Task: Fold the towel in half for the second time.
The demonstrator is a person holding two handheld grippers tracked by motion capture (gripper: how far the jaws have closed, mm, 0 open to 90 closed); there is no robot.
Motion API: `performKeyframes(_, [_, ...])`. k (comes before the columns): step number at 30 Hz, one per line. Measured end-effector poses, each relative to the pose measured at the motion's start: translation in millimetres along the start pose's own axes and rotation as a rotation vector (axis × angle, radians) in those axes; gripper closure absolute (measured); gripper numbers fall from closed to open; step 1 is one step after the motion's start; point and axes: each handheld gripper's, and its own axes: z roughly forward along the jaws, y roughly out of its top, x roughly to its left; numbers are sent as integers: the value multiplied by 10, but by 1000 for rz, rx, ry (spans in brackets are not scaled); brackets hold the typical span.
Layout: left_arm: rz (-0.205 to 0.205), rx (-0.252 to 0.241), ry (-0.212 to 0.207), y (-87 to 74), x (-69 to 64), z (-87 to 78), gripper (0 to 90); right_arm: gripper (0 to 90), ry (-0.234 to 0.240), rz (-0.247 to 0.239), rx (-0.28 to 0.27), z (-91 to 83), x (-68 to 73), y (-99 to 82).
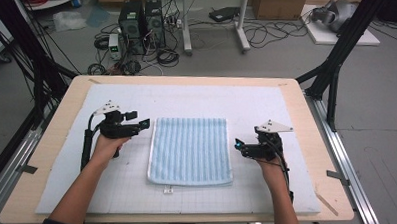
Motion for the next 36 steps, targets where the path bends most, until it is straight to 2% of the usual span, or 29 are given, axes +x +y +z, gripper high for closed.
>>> performKeyframes(2, [0, -14, -1, 18, 14, 40, 235, 114, 2, -2, -2, 3, 2, 3])
performKeyframes(3, [8, -6, -13, 17, 31, 63, 236, 114, 3, -2, -3, 4, 4, 3])
performKeyframes(5, [38, 24, -1, 12, 50, 122, 261, 114, 4, 1, 0, 6, 8, 2])
performKeyframes(7, [36, 44, 6, 11, 70, 184, 272, 114, 6, 3, 3, 9, 14, 3])
performKeyframes(11, [60, 83, 20, 23, 81, 323, 277, 114, 9, 0, 6, 17, 18, 2])
performKeyframes(15, [79, 155, 24, 20, 92, 474, 282, 114, 10, 2, 17, 26, 25, -1])
performKeyframes(18, [79, 186, 35, 12, 100, 556, 314, 114, 11, -3, 14, 33, 27, -1])
performKeyframes(20, [88, 196, 37, -5, 103, 583, 348, 114, 12, -2, 18, 34, 28, -2])
performKeyframes(23, [100, 242, 51, -43, 116, 613, 382, 114, 15, -1, 22, 39, 28, -4])
performKeyframes(26, [98, 261, 58, -74, 120, 643, 401, 114, 16, -1, 26, 47, 36, -5])
performKeyframes(30, [120, 289, 60, -118, 121, 686, 453, 114, 17, -7, 30, 62, 41, -8])
performKeyframes(36, [137, 290, 64, -135, 125, 710, 493, 114, 21, -7, 38, 78, 49, -12])
